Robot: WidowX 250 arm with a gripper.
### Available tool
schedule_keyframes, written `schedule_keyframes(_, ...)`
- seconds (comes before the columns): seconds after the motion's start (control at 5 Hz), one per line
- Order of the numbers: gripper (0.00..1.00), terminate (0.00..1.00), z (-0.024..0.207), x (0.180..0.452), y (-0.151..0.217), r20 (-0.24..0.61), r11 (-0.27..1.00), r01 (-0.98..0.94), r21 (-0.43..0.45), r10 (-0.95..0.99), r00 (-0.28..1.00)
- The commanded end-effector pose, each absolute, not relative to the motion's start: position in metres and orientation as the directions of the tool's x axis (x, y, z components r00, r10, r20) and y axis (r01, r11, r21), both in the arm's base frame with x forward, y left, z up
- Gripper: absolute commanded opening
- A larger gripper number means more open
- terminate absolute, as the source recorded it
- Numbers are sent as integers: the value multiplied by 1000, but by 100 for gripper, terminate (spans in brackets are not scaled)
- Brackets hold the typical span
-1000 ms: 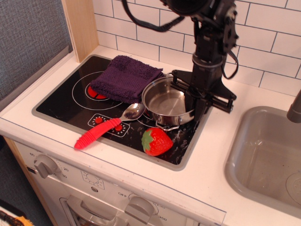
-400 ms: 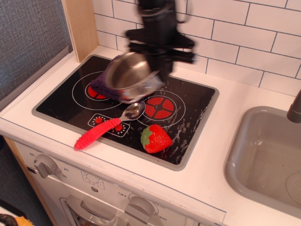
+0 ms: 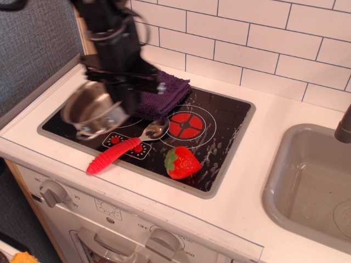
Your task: Put the bowl on the left bottom of the stove.
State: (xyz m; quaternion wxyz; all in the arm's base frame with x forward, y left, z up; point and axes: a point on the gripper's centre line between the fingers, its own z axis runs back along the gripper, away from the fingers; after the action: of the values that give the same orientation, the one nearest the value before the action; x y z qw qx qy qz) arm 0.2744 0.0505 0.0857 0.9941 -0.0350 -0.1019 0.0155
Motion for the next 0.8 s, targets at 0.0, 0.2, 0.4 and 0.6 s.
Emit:
schedule_keyframes(0.0, 0, 0, 74, 282, 93, 183, 998, -58, -8, 59, 981)
schedule_keyframes(0.2, 0, 0, 57, 287, 103, 144, 998, -56, -16, 57, 988)
schedule_keyframes(0.4, 0, 0, 51, 288, 114, 117, 998, -69, -8, 70, 991)
schedule_keyframes(0.6, 0, 0, 48, 283, 129, 104, 995, -103, -13, 104, 989)
